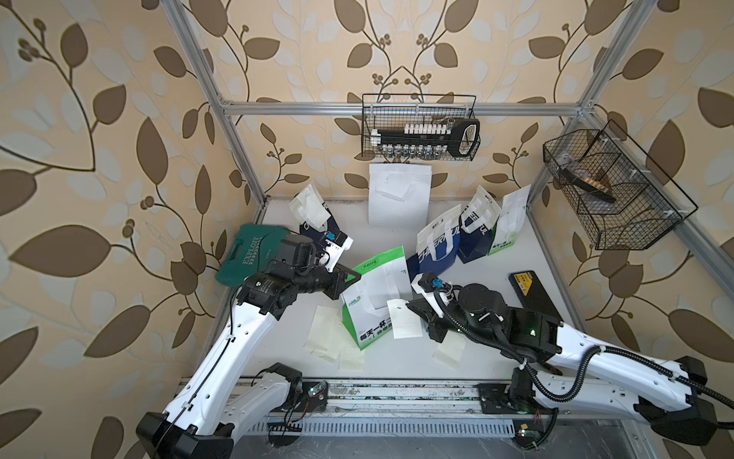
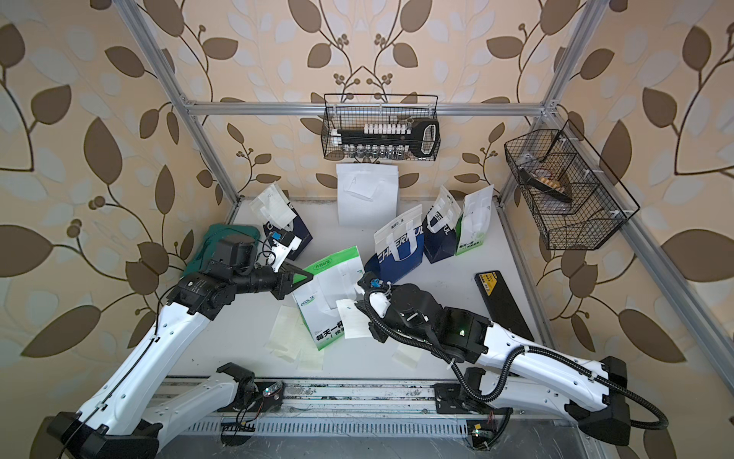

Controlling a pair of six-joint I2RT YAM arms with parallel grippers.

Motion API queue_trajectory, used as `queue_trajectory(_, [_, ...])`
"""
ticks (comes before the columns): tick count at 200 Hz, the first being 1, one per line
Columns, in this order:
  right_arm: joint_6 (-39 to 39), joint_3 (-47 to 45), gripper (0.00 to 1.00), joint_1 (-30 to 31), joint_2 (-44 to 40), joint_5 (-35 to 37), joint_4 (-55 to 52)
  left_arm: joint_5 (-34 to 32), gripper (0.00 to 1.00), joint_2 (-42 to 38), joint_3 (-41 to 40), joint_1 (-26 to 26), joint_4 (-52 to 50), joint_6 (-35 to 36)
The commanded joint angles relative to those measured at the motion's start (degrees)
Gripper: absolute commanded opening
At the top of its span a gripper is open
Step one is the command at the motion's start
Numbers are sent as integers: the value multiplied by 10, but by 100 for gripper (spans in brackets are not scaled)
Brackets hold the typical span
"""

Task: Staple the receipts to the bags
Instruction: Place the takeout bag at the center of the board, then hold the receipt from the takeout bag.

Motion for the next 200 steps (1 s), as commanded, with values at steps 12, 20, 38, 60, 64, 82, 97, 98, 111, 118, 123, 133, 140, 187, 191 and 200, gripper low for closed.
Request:
queue_trajectory(12, [-45, 16, 0, 3, 18, 0, 42, 31, 5, 3, -7, -12, 40, 10])
queue_trajectory(20, [-54, 17, 0, 3, 26, 1, 43, 37, 18, 7, -3, -13, 37, 12])
queue_trajectory(38, [-75, 29, 0, 3, 47, 4, 44, 43, 30, 14, 0, -16, 37, 12])
queue_trajectory(60, [-93, 53, 0, -1, 77, 10, 42, 49, 35, 16, 1, -17, 39, 8])
queue_trajectory(64, [-95, 58, 0, -4, 82, 8, 42, 49, 35, 16, 1, -17, 39, 8])
queue_trajectory(82, [-100, 74, 0, -10, 101, 5, 43, 52, 38, 14, 2, -17, 39, 5])
queue_trajectory(97, [-101, 86, 0, -21, 115, -2, 45, 52, 39, 9, 4, -17, 38, 5])
queue_trajectory(98, [-101, 87, 0, -22, 115, -3, 45, 52, 39, 9, 4, -17, 38, 5])
queue_trajectory(111, [-102, 94, 0, -33, 125, -9, 47, 58, 40, 7, 8, -17, 37, 5])
queue_trajectory(118, [-103, 98, 0, -37, 129, -14, 48, 61, 40, 8, 9, -17, 37, 5])
queue_trajectory(123, [-105, 100, 0, -40, 134, -17, 48, 63, 40, 9, 10, -17, 37, 4])
queue_trajectory(133, [-110, 108, 0, -41, 144, -14, 44, 65, 40, 11, 12, -17, 34, 4])
queue_trajectory(140, [-112, 114, 0, -41, 151, -11, 40, 64, 40, 13, 15, -17, 32, 4])
queue_trajectory(187, [-112, 135, 0, -47, 180, 25, 14, 64, 43, 10, 25, -17, 29, 5])
queue_trajectory(191, [-111, 133, 0, -49, 180, 25, 14, 66, 43, 10, 25, -17, 29, 5])
queue_trajectory(200, [-109, 133, 0, -52, 181, 29, 12, 66, 43, 11, 26, -17, 29, 4])
